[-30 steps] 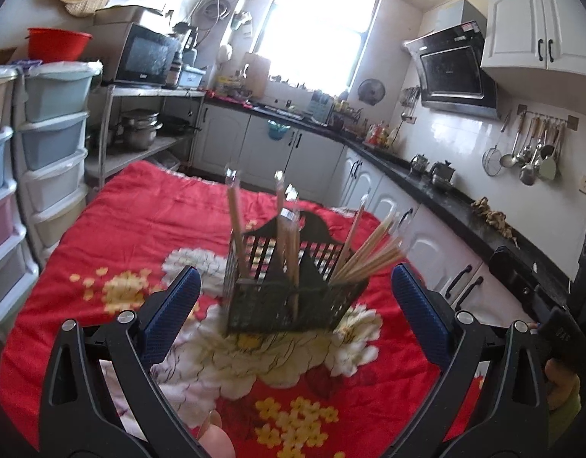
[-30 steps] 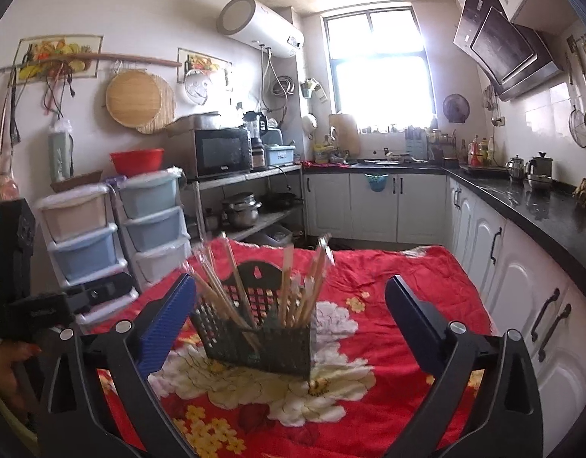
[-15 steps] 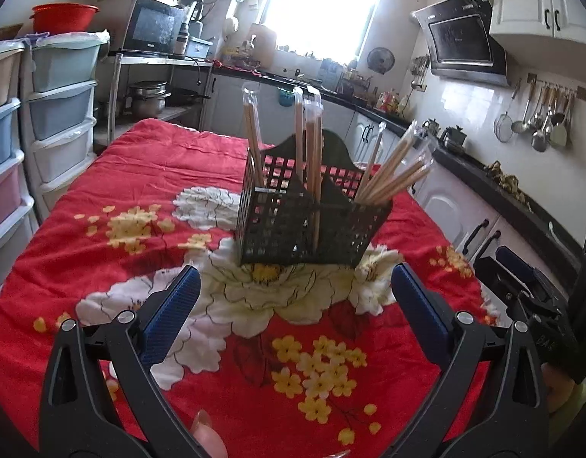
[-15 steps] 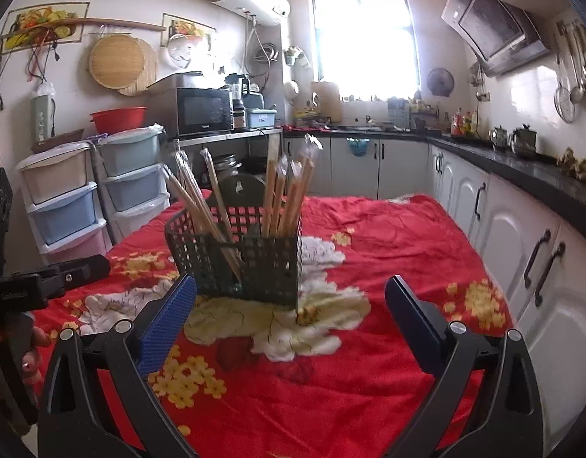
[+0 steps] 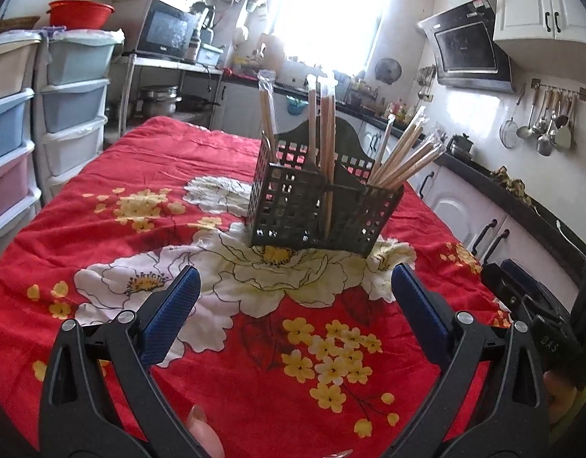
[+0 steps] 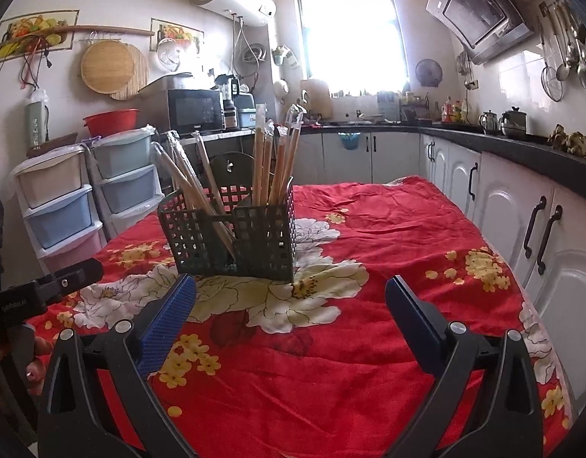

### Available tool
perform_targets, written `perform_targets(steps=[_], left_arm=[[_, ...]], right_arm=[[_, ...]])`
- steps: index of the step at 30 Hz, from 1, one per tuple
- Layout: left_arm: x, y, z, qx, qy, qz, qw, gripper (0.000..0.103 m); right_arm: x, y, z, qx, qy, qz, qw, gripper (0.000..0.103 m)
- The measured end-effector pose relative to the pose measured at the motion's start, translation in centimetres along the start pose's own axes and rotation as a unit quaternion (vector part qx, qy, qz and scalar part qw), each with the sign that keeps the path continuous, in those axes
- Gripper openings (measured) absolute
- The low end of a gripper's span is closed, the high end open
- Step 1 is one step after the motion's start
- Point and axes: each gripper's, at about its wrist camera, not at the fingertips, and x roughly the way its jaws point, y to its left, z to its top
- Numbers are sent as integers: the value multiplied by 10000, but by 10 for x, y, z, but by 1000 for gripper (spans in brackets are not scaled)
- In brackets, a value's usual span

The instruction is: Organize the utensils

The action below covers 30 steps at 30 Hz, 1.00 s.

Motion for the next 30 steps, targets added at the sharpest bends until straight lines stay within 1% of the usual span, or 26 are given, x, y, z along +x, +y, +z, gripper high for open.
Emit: perform_targets(steps=[9,18,23,30], left_arm=[[-9,-5,-1,187,-433,125,9988,92],[-18,-9,-4,376,-793,170,9960,92],[-18,-11,-7,430,-880,115,9951,92],[-17,-9,-9,413,-910,145,9949,92]], right_arm=[[-10,2,-1,2,-443,-46,9990,97],[-17,3,-4,-1,-676,-87,9977,97],[-22,3,-6,9,-817,-118,9966,97],[-26,4,-10,-1,-964,-180,9952,97]])
